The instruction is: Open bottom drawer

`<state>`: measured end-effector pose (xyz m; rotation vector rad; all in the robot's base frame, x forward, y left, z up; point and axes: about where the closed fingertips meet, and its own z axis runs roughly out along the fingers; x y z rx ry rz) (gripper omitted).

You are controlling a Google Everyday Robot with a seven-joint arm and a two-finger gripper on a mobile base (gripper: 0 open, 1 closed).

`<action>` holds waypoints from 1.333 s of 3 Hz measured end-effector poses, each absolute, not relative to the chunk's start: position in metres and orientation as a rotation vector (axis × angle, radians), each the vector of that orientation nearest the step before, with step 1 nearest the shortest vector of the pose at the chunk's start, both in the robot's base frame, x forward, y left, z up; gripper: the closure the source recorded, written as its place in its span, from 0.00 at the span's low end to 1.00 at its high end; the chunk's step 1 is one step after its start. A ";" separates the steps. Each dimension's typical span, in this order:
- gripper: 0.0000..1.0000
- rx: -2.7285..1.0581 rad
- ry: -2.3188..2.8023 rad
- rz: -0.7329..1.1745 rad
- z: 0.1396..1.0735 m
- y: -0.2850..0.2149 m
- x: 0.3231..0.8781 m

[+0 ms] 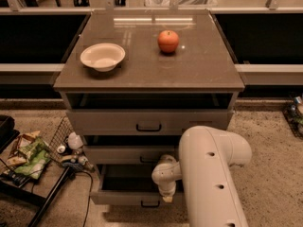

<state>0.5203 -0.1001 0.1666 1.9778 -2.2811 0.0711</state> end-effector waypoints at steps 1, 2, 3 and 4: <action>0.58 1.976 -2.279 0.069 0.165 -0.101 0.519; 0.35 1.975 -2.276 0.067 0.164 -0.101 0.517; 0.12 1.973 -2.274 0.065 0.162 -0.102 0.515; 0.00 1.972 -2.272 0.063 0.161 -0.102 0.514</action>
Offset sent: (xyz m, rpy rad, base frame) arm -0.0016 -0.0005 -0.0013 -0.0007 0.0028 0.0002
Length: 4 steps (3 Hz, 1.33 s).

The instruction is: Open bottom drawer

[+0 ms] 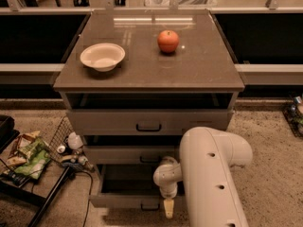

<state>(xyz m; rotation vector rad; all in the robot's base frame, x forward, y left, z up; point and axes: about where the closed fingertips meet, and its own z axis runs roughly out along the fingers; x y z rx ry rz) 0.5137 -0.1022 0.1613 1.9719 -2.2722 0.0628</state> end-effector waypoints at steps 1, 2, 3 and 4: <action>0.00 1.972 -2.272 0.063 0.161 -0.102 0.514; 0.00 1.948 -2.278 0.049 0.155 -0.107 0.499; 0.16 1.868 -2.281 -0.071 0.142 -0.110 0.444; 0.47 1.859 -2.278 -0.088 0.148 -0.109 0.436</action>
Offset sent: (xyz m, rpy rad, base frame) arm -0.0308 -0.0110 -0.0115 -0.0011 0.0252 -0.0357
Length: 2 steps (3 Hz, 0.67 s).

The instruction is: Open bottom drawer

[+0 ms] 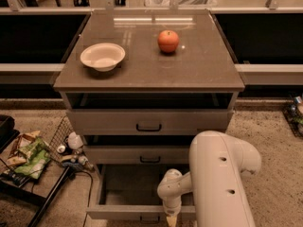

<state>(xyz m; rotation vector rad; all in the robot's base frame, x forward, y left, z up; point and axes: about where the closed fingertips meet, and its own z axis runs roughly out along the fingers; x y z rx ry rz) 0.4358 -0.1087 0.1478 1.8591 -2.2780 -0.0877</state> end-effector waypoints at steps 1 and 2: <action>0.70 1.859 -2.278 -0.088 0.148 -0.109 0.436; 0.68 1.857 -2.276 -0.090 0.147 -0.109 0.434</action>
Offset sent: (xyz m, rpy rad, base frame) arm 0.0000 0.0000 0.0000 0.0000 0.0000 0.0000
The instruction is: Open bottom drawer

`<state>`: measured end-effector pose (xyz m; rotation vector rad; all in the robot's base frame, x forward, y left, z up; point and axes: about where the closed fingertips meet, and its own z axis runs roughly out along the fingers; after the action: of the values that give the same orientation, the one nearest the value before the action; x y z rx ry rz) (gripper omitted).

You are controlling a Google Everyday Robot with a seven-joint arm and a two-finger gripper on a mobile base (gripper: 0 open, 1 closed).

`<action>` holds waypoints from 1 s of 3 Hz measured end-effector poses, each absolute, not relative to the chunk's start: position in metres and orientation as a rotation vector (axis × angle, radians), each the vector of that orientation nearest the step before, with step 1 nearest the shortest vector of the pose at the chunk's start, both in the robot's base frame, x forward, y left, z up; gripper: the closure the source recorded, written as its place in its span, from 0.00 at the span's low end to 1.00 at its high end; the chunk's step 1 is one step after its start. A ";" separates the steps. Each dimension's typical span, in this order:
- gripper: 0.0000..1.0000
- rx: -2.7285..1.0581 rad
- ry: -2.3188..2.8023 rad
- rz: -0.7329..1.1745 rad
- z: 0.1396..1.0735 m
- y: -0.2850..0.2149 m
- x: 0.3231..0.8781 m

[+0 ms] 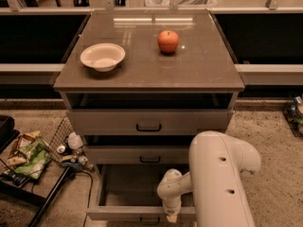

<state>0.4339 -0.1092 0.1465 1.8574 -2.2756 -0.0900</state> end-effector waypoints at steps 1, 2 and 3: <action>0.45 1.856 -2.273 -0.092 0.145 -0.110 0.432; 0.14 1.855 -2.272 -0.093 0.146 -0.110 0.431; 0.00 1.854 -2.270 -0.095 0.145 -0.110 0.430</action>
Offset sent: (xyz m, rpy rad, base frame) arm -0.0016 -0.0004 -0.0010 -0.0005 0.0027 0.0002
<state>0.4298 -0.1102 0.1451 1.8537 -2.2704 -0.0948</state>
